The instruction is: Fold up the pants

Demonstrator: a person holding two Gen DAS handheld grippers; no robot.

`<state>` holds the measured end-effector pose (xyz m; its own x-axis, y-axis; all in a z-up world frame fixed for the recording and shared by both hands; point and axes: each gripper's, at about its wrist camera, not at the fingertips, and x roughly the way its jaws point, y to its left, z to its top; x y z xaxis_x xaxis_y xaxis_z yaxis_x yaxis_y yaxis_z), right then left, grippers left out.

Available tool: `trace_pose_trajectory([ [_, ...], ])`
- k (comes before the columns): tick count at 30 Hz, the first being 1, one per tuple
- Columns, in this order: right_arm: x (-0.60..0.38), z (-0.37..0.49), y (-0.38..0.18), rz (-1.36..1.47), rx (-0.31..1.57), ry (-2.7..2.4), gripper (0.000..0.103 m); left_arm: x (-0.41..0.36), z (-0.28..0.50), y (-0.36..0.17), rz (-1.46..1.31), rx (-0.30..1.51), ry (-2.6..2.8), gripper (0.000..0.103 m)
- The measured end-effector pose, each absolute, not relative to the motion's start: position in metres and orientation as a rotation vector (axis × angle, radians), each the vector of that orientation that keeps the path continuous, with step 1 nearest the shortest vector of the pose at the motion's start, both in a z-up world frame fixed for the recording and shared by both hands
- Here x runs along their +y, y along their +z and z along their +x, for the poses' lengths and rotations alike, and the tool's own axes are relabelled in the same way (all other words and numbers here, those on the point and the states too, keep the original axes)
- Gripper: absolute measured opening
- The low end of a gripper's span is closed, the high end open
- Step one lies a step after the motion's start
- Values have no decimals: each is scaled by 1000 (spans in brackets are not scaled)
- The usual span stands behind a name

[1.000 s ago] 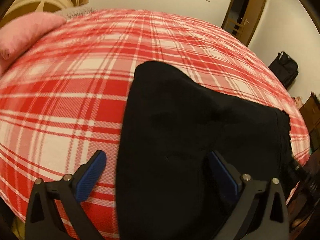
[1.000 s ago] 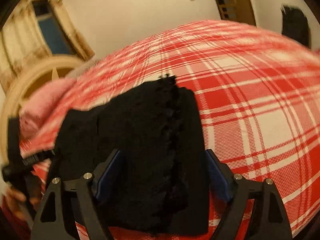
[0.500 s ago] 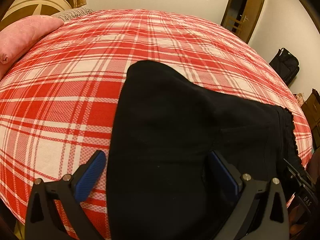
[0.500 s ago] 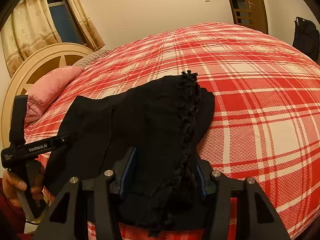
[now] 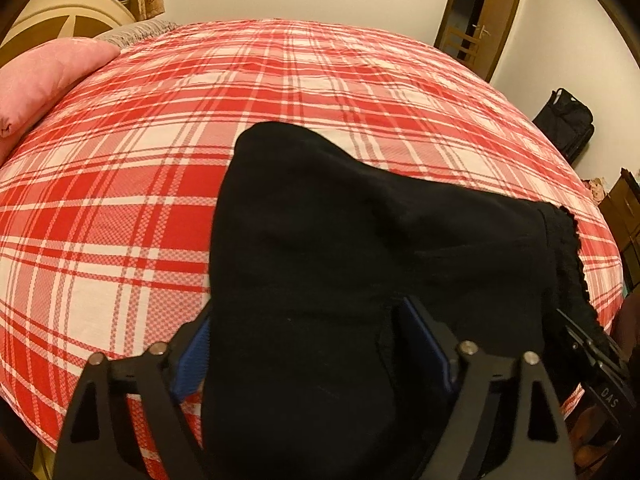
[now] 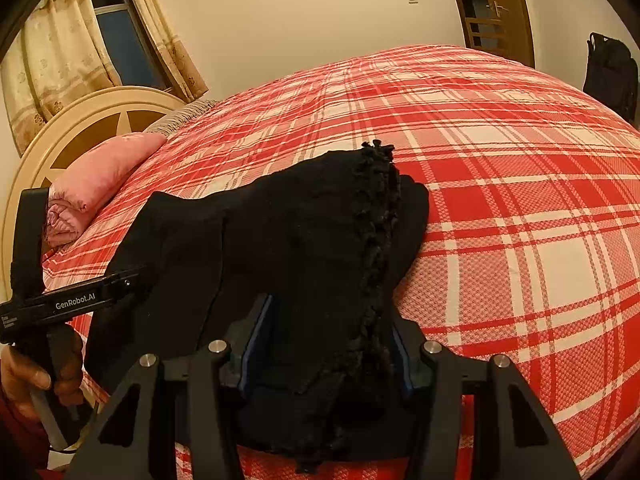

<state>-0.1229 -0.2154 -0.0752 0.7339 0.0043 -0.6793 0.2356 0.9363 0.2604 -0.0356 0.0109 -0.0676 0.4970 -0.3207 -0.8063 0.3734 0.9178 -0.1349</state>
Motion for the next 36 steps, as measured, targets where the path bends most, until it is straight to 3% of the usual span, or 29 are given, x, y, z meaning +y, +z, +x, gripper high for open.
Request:
trace_pose_trajectory([
  [5,-216,-123,-75,350,737,-130,53,12,-37,-67,51,960,-428,84],
  [14,-217,-126,-76,372,733,-126,53,22,-36,-71,3,991,-468,100],
  [22,-219,-127,-76,392,728,-118,53,47,-38,-71,-159,999,-550,101],
  [29,-221,-128,-77,406,721,-110,53,68,-33,-71,-254,1030,-513,64],
  [31,-221,-128,-77,407,720,-109,53,67,-35,-71,-243,1027,-510,63],
  [33,-221,-128,-78,410,720,-109,53,67,-35,-71,-242,1025,-496,50],
  [36,-221,-129,-78,414,717,-109,53,71,-33,-72,-263,1030,-492,38],
])
